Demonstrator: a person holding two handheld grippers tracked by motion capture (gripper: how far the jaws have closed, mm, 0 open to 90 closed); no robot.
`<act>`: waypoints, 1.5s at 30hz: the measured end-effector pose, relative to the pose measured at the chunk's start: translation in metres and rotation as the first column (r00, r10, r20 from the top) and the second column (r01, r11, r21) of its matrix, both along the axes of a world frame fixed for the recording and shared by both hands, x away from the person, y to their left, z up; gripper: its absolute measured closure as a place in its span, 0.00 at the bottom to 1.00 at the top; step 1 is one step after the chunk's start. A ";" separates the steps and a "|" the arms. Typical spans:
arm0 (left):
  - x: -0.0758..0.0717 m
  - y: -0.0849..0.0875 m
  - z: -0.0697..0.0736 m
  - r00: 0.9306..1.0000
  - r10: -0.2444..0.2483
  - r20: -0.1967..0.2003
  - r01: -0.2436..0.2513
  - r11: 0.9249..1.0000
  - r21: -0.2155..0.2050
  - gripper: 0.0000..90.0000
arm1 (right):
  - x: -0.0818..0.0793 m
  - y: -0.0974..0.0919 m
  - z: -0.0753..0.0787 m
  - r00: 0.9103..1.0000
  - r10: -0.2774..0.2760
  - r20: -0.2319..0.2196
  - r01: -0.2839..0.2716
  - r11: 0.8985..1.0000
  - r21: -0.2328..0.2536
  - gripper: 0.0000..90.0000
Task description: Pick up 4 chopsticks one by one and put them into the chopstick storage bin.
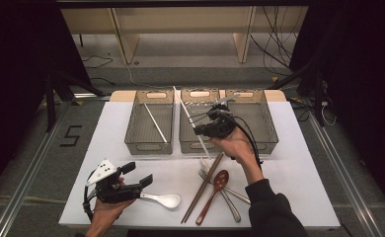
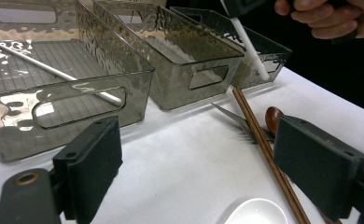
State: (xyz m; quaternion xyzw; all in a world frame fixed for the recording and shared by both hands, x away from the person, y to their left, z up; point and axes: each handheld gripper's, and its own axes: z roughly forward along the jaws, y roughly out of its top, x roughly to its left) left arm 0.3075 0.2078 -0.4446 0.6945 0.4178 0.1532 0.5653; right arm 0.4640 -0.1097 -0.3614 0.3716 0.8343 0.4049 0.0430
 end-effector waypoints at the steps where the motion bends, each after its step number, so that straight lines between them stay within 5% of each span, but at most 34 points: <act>1: 0.000 0.000 0.000 1.000 0.000 0.000 0.000 1.000 0.000 0.16 | 0.002 0.004 0.001 1.000 -0.005 0.002 0.005 1.000 0.006 0.95; 31: -0.001 0.000 0.001 1.000 -0.010 0.001 0.010 1.000 -0.002 0.16 | 0.043 0.084 0.015 1.000 -0.019 0.021 0.017 0.997 0.079 0.94; 45: -0.001 0.000 0.001 1.000 -0.014 0.007 0.014 1.000 -0.001 0.16 | 0.060 0.109 0.007 0.999 -0.043 0.011 0.042 0.997 0.059 0.94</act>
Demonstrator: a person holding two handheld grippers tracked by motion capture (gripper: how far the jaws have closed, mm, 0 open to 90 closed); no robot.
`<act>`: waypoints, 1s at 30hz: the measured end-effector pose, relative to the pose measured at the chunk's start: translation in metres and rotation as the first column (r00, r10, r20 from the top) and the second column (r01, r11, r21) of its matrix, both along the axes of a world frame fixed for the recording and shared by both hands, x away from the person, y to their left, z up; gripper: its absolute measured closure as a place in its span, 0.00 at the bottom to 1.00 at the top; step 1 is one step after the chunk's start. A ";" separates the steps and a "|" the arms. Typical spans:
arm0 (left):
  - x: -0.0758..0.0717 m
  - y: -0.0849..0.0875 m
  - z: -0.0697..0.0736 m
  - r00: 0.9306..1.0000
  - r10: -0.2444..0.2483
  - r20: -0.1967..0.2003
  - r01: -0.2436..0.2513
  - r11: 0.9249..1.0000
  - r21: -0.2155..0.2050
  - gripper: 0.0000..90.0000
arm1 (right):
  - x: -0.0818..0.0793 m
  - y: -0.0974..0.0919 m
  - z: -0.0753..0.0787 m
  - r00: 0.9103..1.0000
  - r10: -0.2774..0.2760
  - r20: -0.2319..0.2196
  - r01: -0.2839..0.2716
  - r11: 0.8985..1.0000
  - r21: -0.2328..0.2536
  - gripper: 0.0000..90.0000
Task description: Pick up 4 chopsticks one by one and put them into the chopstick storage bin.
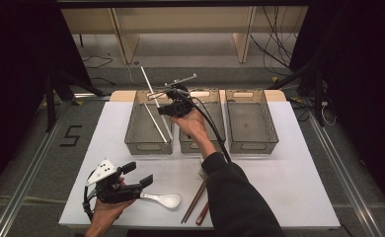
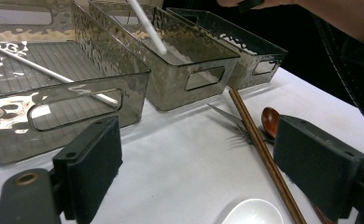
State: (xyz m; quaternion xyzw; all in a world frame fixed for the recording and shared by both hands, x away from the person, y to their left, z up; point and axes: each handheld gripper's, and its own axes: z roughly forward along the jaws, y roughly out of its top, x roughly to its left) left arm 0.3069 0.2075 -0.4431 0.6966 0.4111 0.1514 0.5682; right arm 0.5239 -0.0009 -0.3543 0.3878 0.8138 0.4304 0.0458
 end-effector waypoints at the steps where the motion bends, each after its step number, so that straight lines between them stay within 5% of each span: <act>1: 0.000 0.000 0.000 1.000 0.001 0.000 -0.001 1.000 -0.002 0.16 | 0.001 0.002 -0.001 1.000 0.000 0.000 0.000 1.000 -0.002 0.94; 15: 0.000 0.000 0.000 1.000 -0.002 -0.002 0.002 1.000 -0.002 0.16 | 0.011 0.015 -0.011 0.999 -0.031 -0.019 0.031 0.999 0.007 0.94; 30: 0.000 0.001 0.001 1.000 -0.004 -0.002 0.004 1.000 -0.005 0.16 | 0.015 0.026 -0.033 0.998 -0.036 -0.050 0.033 0.998 -0.062 0.94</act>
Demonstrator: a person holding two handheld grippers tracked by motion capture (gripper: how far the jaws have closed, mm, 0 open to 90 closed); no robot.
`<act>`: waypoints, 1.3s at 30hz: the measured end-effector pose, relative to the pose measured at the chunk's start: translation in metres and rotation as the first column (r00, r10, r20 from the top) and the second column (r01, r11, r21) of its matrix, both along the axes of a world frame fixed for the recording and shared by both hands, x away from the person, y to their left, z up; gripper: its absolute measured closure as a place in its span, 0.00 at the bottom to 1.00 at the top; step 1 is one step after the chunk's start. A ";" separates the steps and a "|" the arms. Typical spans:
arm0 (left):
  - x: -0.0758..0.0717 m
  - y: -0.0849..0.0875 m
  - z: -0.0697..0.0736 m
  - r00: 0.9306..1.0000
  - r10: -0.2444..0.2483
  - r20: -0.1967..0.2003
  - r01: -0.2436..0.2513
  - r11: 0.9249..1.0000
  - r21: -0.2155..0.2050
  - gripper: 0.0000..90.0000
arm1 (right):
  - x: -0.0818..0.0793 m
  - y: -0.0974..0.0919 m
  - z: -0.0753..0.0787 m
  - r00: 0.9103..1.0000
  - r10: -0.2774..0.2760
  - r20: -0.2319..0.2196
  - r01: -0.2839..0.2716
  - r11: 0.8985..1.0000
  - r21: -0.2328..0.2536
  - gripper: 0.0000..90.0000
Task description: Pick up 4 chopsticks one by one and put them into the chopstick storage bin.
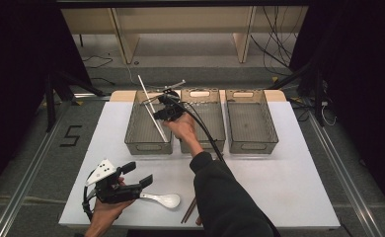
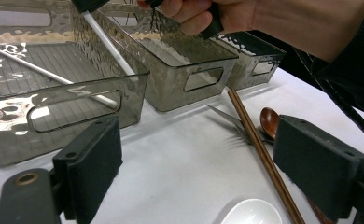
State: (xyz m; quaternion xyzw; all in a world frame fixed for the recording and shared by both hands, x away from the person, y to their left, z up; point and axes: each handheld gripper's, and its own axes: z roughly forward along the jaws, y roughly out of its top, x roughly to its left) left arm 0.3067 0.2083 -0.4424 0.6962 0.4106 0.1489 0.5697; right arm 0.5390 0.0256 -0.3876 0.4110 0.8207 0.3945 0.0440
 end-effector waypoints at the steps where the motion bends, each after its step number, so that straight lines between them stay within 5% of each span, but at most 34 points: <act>1: 0.000 0.000 0.000 1.000 0.000 0.000 0.000 1.000 0.000 0.16 | 0.000 0.000 0.000 1.000 0.000 0.000 0.000 1.000 0.000 0.94; 12: 0.000 0.000 0.000 1.000 -0.001 -0.001 0.001 1.000 0.001 0.16 | -0.001 0.003 -0.011 1.000 0.002 -0.023 -0.003 0.999 -0.034 0.92; 21: 0.000 0.000 0.000 1.000 -0.002 0.000 0.002 1.000 0.003 0.16 | -0.002 -0.006 -0.007 0.998 0.031 -0.050 -0.032 0.999 -0.020 0.73; 29: 0.000 -0.001 0.000 1.000 -0.003 -0.003 0.003 1.000 0.006 0.16 | -0.012 -0.027 0.010 0.998 0.055 -0.012 -0.055 0.998 -0.007 0.60; 39: 0.001 -0.002 -0.001 1.000 -0.002 -0.011 0.002 1.000 0.007 0.16 | -0.040 -0.075 0.028 0.997 0.058 0.059 -0.058 0.998 0.008 0.44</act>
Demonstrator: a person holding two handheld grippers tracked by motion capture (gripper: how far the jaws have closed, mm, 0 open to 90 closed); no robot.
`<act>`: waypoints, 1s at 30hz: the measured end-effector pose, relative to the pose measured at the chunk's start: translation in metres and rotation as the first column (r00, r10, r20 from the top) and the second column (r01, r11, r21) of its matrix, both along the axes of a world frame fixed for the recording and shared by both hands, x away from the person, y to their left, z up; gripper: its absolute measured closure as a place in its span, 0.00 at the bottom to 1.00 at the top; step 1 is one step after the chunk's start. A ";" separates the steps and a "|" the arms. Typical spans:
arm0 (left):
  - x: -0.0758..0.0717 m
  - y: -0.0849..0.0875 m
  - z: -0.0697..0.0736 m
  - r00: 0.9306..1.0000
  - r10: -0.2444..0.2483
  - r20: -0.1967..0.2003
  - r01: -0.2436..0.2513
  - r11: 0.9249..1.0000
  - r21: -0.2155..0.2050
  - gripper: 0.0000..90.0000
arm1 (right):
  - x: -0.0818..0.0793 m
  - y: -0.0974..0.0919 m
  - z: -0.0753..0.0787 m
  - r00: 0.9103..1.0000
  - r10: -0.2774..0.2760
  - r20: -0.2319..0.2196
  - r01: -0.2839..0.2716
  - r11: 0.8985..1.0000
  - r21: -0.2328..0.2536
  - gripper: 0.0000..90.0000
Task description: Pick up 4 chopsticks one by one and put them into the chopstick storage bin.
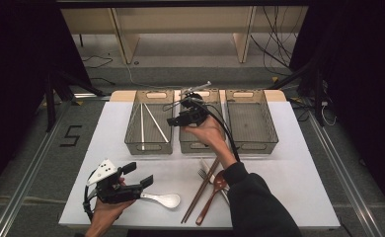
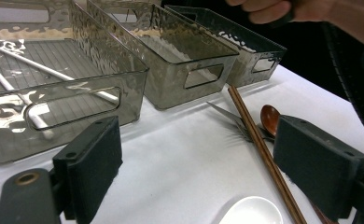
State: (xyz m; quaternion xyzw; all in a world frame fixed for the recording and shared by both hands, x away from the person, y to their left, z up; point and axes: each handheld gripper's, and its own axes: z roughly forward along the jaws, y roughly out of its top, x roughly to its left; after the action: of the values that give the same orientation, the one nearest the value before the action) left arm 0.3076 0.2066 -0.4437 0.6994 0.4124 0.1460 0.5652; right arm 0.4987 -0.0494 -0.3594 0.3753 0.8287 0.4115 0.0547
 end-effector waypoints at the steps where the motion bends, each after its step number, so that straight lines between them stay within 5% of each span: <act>1: 0.000 0.000 0.000 1.000 0.000 -0.001 0.000 1.000 0.001 0.17 | -0.003 -0.005 0.002 1.000 0.002 0.006 -0.002 1.000 0.004 0.43; 16: 0.003 -0.003 -0.002 1.000 0.005 -0.031 -0.004 1.000 0.022 0.16 | -0.053 -0.069 0.011 0.995 -0.026 0.101 0.020 0.998 0.059 0.38; 30: 0.006 -0.005 -0.003 0.997 0.005 -0.074 -0.002 0.999 0.035 0.16 | -0.087 -0.107 -0.009 0.994 -0.055 0.099 0.048 0.996 0.072 0.36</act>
State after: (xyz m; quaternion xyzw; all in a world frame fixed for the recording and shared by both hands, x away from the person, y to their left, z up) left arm 0.3132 0.2012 -0.4470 0.7131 0.4317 0.1283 0.5372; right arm 0.4118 -0.1562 -0.3687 0.3769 0.8002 0.4568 0.0941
